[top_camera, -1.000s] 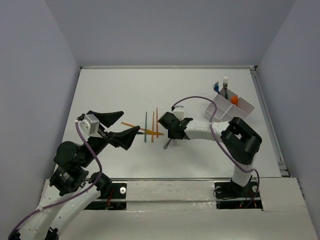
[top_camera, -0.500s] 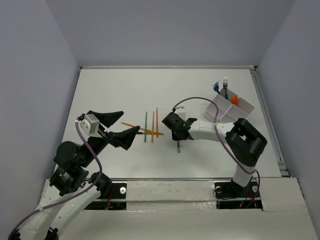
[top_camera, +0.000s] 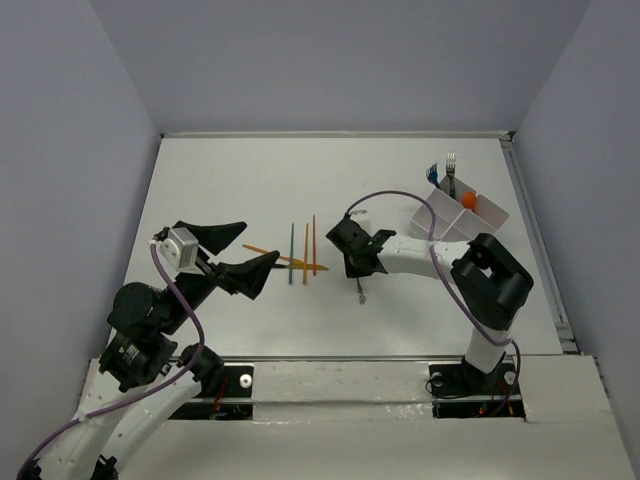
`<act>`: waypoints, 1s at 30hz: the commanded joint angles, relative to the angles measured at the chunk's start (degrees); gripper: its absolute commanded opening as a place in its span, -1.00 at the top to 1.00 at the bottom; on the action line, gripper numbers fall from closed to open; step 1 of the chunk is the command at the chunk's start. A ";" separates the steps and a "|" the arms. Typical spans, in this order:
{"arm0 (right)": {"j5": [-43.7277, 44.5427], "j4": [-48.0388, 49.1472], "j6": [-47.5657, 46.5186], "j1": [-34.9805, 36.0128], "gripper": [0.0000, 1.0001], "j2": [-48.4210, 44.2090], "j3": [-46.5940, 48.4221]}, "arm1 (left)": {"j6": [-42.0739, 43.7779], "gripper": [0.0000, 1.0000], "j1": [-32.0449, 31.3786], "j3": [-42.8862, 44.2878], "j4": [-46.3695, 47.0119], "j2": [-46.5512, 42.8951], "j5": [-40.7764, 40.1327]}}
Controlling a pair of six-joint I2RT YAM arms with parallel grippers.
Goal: Sort the eating utensils into containers
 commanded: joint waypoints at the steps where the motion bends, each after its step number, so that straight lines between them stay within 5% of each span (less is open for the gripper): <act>1: 4.42 1.43 -1.01 -0.50 1.00 -7.82 -0.96 | 0.29 -0.98 0.30 0.23 2.32 0.34 0.92; 7: 14.62 10.21 -2.68 -4.71 1.00 -24.51 -3.76 | 0.38 -0.98 0.30 0.23 2.32 0.42 0.92; 15: 25.88 32.69 -13.21 -26.73 1.00 -42.90 -13.62 | 0.29 -0.98 0.30 0.23 2.41 -0.45 1.27; 22: 29.04 45.28 -24.29 -40.66 1.00 -39.24 -12.92 | 0.20 -0.98 0.30 0.14 2.50 -0.28 1.71; 30: 30.80 64.08 -45.21 -42.43 1.00 -26.67 -11.86 | 0.38 -0.98 -0.22 0.23 2.41 -0.72 1.36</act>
